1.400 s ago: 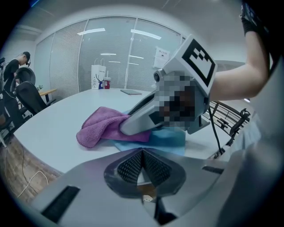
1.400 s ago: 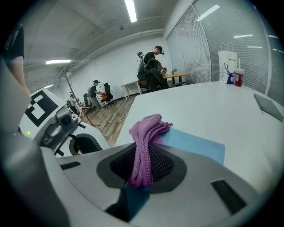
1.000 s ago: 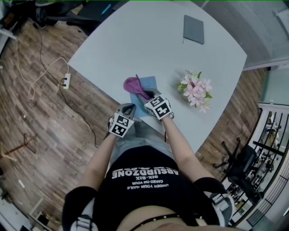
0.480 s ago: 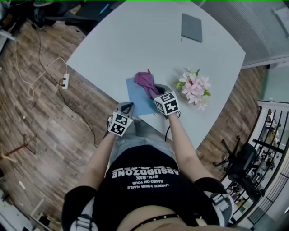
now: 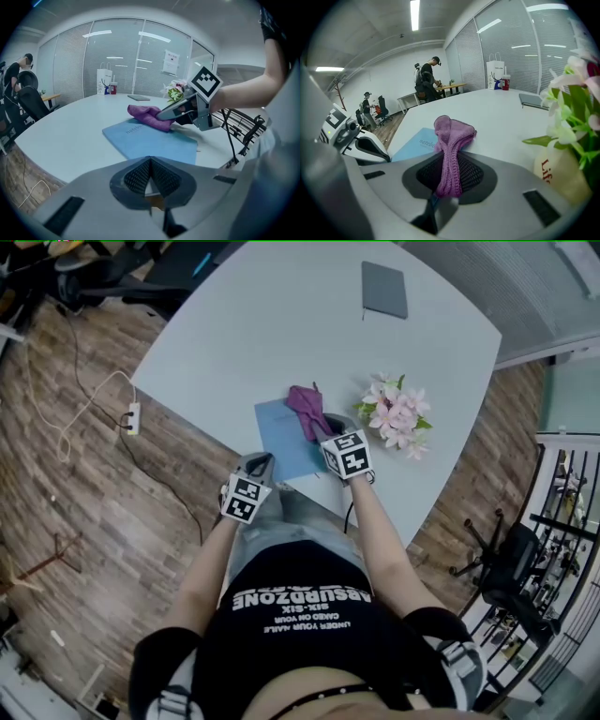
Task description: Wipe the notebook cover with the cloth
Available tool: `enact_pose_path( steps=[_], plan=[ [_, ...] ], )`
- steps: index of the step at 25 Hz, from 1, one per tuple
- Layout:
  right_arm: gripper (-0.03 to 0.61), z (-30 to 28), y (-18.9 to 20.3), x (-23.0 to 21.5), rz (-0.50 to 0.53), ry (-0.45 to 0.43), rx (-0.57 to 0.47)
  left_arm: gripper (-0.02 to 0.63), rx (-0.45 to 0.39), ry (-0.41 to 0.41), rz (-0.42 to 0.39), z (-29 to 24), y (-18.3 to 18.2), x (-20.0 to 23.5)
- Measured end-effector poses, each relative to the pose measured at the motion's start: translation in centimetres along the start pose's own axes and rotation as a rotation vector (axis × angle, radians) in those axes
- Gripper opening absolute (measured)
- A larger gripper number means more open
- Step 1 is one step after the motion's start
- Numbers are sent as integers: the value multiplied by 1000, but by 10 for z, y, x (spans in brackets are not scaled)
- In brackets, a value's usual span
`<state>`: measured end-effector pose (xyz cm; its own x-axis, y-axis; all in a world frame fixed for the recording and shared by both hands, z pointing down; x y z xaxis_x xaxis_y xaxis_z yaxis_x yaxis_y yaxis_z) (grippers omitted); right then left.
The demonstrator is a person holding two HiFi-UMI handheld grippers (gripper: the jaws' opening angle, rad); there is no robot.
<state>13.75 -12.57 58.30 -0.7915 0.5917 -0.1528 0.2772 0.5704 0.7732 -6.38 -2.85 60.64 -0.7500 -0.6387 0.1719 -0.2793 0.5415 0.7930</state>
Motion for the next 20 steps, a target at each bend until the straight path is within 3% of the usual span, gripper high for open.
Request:
enact_pose_path(
  steps=[20],
  plan=[
    [82, 51, 47, 16, -164, 32, -8, 17, -24, -1, 25, 0, 1, 1]
  ],
)
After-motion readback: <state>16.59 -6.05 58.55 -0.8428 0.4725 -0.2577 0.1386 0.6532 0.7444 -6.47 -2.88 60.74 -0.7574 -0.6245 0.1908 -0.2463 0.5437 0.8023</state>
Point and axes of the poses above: the fingertips, and each gripper's own axes: z backward along the fingers, x to its left, y out of its underside, the point moved 9 cm from there along z, backward along the fingers, and after that the axes turned 6 degrees about -x, right-handed, at the moved point
